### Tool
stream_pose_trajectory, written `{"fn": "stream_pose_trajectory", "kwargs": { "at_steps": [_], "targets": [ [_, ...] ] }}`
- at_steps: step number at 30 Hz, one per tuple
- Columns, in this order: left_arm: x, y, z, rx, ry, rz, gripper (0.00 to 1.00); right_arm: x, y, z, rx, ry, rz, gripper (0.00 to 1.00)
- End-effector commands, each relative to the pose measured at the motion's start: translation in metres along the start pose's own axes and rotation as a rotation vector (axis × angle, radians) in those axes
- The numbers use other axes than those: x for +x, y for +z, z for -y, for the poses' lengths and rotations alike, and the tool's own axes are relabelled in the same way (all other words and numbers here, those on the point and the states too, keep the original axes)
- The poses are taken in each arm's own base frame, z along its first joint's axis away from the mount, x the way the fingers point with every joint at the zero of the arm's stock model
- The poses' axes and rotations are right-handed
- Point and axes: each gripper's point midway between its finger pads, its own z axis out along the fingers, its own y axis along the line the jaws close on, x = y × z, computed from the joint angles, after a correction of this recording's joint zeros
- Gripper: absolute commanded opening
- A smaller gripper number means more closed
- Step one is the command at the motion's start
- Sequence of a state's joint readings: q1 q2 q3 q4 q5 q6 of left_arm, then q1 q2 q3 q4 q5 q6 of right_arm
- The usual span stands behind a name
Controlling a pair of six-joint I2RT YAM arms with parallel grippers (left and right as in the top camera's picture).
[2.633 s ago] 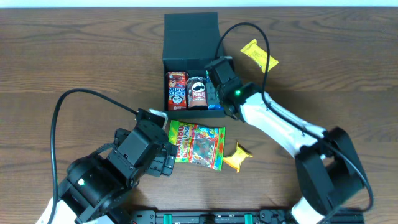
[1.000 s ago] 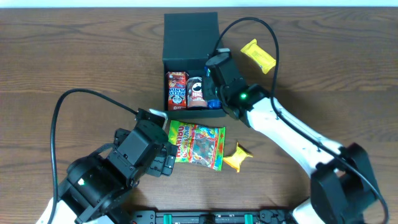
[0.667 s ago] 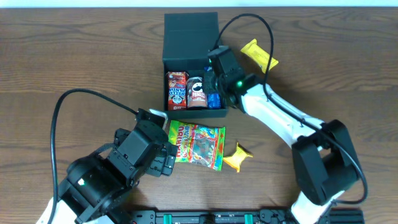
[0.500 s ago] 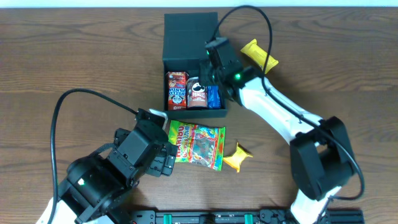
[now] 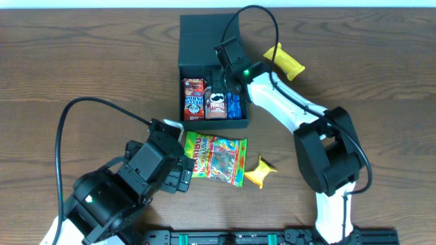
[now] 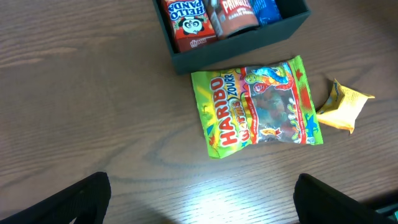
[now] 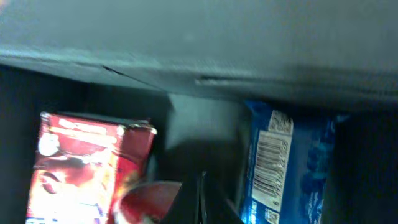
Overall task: Pack container
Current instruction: 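Lower the blue bar upright into the box and open the right gripper, then withdraw the right gripper and move it to the yellow snack near the Haribo bag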
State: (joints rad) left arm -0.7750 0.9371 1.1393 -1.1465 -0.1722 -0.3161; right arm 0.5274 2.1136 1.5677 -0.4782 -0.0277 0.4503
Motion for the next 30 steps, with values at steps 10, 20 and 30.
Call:
{"fn": "stream_pose_trajectory", "kwargs": {
  "at_steps": [10, 20, 30],
  "targets": [
    [-0.001, 0.001, -0.003, -0.019, 0.009, 0.003, 0.95, 0.004, 0.001, -0.001, -0.025, -0.011, -0.041, 0.02],
    [-0.001, 0.001, -0.003, -0.019, 0.009, 0.003, 0.95, -0.013, -0.039, -0.002, 0.059, -0.053, 0.027, 0.02],
    [-0.001, 0.001, -0.003, -0.019, 0.009, 0.003, 0.95, -0.015, -0.128, 0.010, 0.198, -0.125, 0.087, 0.02]
  ]
}}
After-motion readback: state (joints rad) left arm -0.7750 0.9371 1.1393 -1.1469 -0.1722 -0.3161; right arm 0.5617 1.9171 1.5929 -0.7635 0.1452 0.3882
